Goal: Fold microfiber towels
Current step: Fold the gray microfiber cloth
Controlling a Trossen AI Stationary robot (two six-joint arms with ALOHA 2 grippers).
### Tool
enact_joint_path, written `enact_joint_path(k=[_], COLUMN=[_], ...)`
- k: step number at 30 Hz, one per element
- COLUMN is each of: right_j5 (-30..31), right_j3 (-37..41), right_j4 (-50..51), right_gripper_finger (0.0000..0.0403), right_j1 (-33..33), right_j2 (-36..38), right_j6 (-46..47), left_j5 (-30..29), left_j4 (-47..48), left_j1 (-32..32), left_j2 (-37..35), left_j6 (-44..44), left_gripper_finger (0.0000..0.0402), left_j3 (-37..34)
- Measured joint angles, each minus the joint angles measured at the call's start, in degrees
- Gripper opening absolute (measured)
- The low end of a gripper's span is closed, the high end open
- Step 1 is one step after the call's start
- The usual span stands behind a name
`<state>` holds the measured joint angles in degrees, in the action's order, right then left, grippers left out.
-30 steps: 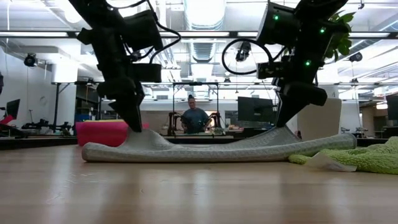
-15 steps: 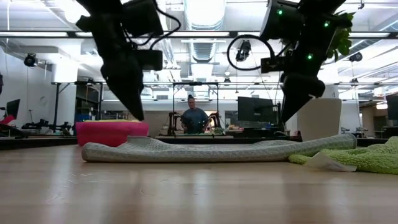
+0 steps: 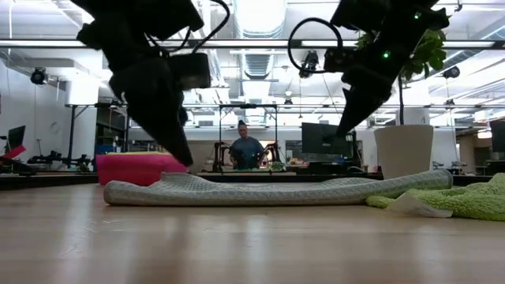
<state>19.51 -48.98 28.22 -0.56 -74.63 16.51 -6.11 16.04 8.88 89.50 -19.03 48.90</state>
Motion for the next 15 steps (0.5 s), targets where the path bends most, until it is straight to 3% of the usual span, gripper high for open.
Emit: enact_joint_path(k=[5, 10, 15], right_j5=[-0.15, -5.58, -8.1], right_j3=[0.1, 0.12, 0.12], right_j4=[-1.13, -0.97, 1.88], right_gripper_finger=[0.0056, 0.0088, 0.0141], right_j1=[-0.04, 0.07, 0.04], right_j2=[-0.02, 0.07, 0.11], right_j6=[2.05, 7.47, 14.09], left_j5=[0.01, 2.34, 4.59], left_j4=[0.44, 3.51, 16.65], left_j1=[1.82, 2.31, 2.54], left_j2=[5.61, 8.98, 8.48], left_j6=[-4.69, -7.93, -9.16], left_gripper_finger=[0.0157, 0.0157, 0.0157], left_j3=[-0.04, 0.41, 0.17])
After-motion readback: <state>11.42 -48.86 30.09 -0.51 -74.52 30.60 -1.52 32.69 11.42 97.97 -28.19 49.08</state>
